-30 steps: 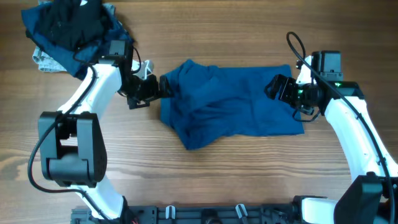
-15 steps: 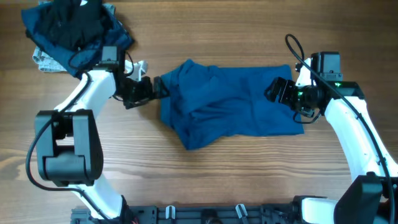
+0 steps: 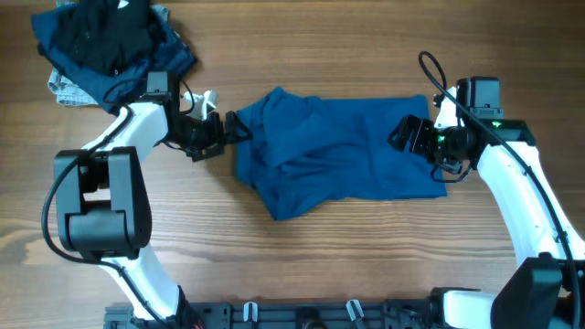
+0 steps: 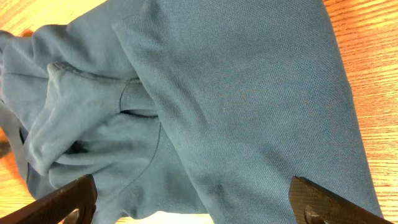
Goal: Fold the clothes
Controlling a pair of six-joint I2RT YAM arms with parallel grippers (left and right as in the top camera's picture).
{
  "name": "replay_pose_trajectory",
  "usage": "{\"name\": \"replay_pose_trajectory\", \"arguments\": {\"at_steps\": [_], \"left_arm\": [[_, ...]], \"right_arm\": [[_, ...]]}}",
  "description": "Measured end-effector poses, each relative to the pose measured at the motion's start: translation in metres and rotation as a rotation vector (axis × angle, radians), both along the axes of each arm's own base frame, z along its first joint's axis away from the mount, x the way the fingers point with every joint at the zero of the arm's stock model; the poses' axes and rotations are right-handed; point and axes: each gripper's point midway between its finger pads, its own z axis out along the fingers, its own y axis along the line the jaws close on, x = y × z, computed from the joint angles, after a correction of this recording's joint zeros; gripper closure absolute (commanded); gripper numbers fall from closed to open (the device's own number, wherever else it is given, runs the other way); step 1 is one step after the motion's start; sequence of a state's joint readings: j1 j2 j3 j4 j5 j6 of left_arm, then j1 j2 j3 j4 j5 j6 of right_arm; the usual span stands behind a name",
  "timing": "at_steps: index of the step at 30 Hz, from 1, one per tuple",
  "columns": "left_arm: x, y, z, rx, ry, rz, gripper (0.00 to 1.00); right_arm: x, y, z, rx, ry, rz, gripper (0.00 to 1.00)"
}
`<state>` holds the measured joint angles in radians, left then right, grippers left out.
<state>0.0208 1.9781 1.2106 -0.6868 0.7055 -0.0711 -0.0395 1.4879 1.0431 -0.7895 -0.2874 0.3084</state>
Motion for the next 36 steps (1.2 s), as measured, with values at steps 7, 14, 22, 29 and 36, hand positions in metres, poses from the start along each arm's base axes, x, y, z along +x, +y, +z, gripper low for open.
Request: {"name": "replay_pose_trajectory", "arguments": {"at_steps": [7, 14, 22, 29, 36], "left_arm": [[-0.002, -0.018, -0.001, -0.041, 0.0, -0.038, 0.0], [-0.009, -0.061, 0.001, -0.169, 0.006, -0.128, 0.0], [-0.019, -0.084, 0.001, -0.172, 0.019, -0.185, 0.01], [-0.016, -0.084, -0.004, -0.129, 0.04, -0.148, 0.23], [-0.011, -0.086, -0.007, -0.106, 0.033, -0.13, 0.11]], "right_arm": [[0.0, 0.002, 0.0, 0.011, 0.0, 0.004, 0.0], [-0.001, 0.002, 0.0, 0.011, 0.005, 0.004, 0.01], [-0.003, 0.002, 0.0, 0.012, 0.011, 0.004, 0.01], [-0.004, 0.002, -0.001, 0.012, 0.016, 0.004, 0.01], [-0.004, 0.003, 0.0, 0.018, 0.015, 0.006, 0.0]]}}
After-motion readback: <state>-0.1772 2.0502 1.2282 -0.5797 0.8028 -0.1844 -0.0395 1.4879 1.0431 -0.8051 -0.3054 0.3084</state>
